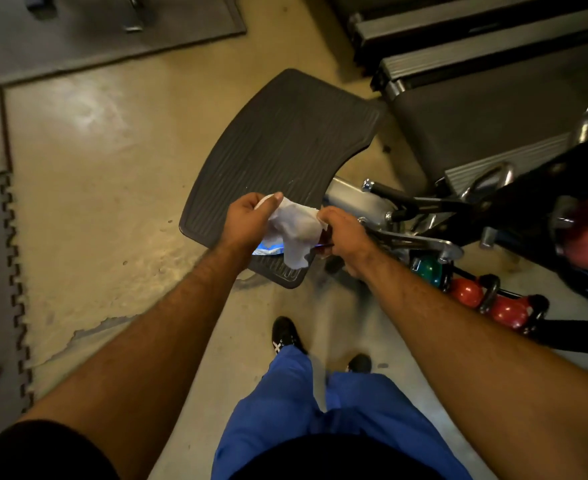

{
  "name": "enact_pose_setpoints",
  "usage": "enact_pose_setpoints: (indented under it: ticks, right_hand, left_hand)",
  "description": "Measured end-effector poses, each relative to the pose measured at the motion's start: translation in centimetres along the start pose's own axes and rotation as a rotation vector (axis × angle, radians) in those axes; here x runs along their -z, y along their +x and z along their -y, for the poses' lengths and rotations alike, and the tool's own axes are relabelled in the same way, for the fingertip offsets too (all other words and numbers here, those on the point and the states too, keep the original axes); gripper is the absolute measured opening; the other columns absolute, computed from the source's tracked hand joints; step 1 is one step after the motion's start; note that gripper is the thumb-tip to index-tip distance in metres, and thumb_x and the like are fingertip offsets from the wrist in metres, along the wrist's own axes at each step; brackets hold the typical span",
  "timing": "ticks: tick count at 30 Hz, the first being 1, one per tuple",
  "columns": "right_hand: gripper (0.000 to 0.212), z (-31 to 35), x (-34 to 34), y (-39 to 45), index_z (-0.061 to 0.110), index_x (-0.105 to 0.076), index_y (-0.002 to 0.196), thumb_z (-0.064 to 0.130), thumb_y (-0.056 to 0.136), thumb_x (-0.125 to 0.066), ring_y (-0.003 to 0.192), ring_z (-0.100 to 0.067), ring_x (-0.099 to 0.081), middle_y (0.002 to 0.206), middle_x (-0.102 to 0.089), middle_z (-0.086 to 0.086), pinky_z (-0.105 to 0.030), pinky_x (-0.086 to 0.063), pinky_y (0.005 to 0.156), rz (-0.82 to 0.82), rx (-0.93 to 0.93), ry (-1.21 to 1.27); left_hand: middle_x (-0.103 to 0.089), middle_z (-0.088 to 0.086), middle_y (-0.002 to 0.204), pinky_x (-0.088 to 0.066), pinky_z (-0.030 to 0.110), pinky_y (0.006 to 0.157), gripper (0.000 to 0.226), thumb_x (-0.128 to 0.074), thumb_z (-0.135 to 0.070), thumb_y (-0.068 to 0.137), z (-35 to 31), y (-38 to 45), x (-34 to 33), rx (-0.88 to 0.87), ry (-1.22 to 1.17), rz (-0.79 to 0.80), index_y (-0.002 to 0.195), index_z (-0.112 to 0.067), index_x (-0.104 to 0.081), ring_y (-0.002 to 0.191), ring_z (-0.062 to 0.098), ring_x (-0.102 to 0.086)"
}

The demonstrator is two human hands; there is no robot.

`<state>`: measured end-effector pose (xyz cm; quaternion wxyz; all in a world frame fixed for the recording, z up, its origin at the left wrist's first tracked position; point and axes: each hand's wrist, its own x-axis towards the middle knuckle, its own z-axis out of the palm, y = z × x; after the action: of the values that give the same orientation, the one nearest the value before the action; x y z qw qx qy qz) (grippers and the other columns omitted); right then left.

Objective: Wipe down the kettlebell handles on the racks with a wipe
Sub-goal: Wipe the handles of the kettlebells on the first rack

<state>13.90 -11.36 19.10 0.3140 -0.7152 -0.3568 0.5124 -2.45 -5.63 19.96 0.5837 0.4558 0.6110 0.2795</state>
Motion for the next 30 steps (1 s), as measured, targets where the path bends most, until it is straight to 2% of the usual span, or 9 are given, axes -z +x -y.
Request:
enact_pose_setpoints:
  ticks: [3,7,10,13,15,19,24,28,30]
  right_hand:
    - [0.027,0.1,1.8,-2.2,0.005,-0.064,0.111,0.025,0.105,-0.047,0.084,-0.020,-0.064,0.103,-0.067,-0.015,-0.020,-0.055,0.055,-0.109,-0.126,0.255]
    - [0.021,-0.6,4.9,-5.7,0.012,-0.065,0.114,0.027,0.102,-0.056,0.088,-0.018,-0.066,0.107,-0.068,-0.009,-0.027,-0.059,0.071,-0.082,-0.085,0.320]
    - [0.021,-2.1,7.6,-8.7,0.014,-0.063,0.119,0.020,0.099,-0.062,0.096,-0.022,-0.068,0.110,-0.069,-0.007,-0.030,-0.060,0.076,-0.053,-0.025,0.305]
    - [0.011,-4.1,10.7,-12.1,0.019,-0.063,0.110,0.015,0.099,-0.061,0.097,-0.023,-0.068,0.103,-0.069,-0.005,-0.035,-0.061,0.076,-0.131,0.027,0.306]
    - [0.014,-5.9,12.7,-14.8,0.016,-0.062,0.113,0.013,0.100,-0.058,0.095,-0.019,-0.066,0.101,-0.066,-0.001,-0.031,-0.060,0.072,-0.223,0.056,0.282]
    - [0.012,-9.2,16.4,-20.3,0.018,-0.062,0.108,0.012,0.102,-0.055,0.089,-0.015,-0.064,0.097,-0.065,0.002,-0.015,-0.051,0.056,-0.314,0.102,0.310]
    - [0.013,-12.2,20.4,-26.3,0.031,-0.065,0.109,0.026,0.102,-0.056,0.104,-0.021,-0.066,0.112,-0.070,-0.003,-0.037,-0.059,0.085,-0.302,0.053,0.411]
    - [0.023,-12.7,22.5,-29.5,0.013,-0.067,0.117,0.026,0.104,-0.053,0.087,-0.019,-0.073,0.104,-0.074,-0.013,-0.032,-0.060,0.077,-0.210,0.042,0.633]
    - [0.023,-12.3,23.2,-30.0,0.012,-0.069,0.118,0.024,0.099,-0.061,0.091,-0.023,-0.074,0.104,-0.076,-0.011,-0.037,-0.060,0.081,-0.175,0.048,0.644]
  left_hand:
    - [-0.069,0.010,0.101,-0.058,0.047,0.087,0.029,-0.071,-0.040,0.086,-0.9,-2.2,-1.0,0.014,-0.019,0.083,0.099,-0.014,-0.068,0.097,0.027,-0.066]
    - [-0.067,0.011,0.110,-0.060,0.047,0.084,0.032,-0.072,-0.018,0.087,-2.0,-5.7,-3.1,-0.013,-0.014,0.175,0.117,-0.008,-0.064,0.104,0.030,-0.066]
    - [-0.067,0.006,0.100,-0.060,0.040,0.081,0.033,-0.069,-0.004,0.088,-2.8,-8.7,-5.5,-0.036,-0.018,0.205,0.120,-0.003,-0.062,0.094,0.023,-0.067]
    - [-0.066,0.003,0.090,-0.059,0.027,0.065,0.031,-0.063,0.005,0.088,-3.3,-12.2,-8.3,-0.063,0.000,0.265,0.119,0.001,-0.061,0.075,0.013,-0.066]
    - [-0.067,0.005,0.083,-0.056,0.025,0.057,0.027,-0.058,0.010,0.089,-3.3,-14.7,-10.4,-0.082,0.026,0.309,0.114,0.003,-0.063,0.066,0.011,-0.066]
    - [-0.066,0.017,0.097,-0.053,0.032,0.062,0.029,-0.061,0.000,0.088,-2.8,-19.1,-14.5,-0.059,0.066,0.428,0.117,0.004,-0.062,0.084,0.028,-0.063]
    - [-0.066,0.009,0.086,-0.052,0.033,0.059,0.009,-0.074,-0.008,0.083,-3.2,-23.8,-19.3,-0.131,0.229,0.467,0.088,-0.013,-0.068,0.080,0.024,-0.063]
    - [-0.067,0.020,0.094,-0.055,0.050,0.074,0.007,-0.073,-0.007,0.083,-4.3,-26.3,-21.5,-0.260,0.231,0.474,0.088,-0.010,-0.068,0.086,0.036,-0.065]
    - [-0.066,0.021,0.092,-0.056,0.047,0.069,0.008,-0.072,-0.008,0.085,-5.2,-27.0,-22.1,-0.327,0.230,0.490,0.091,-0.009,-0.067,0.083,0.036,-0.065]
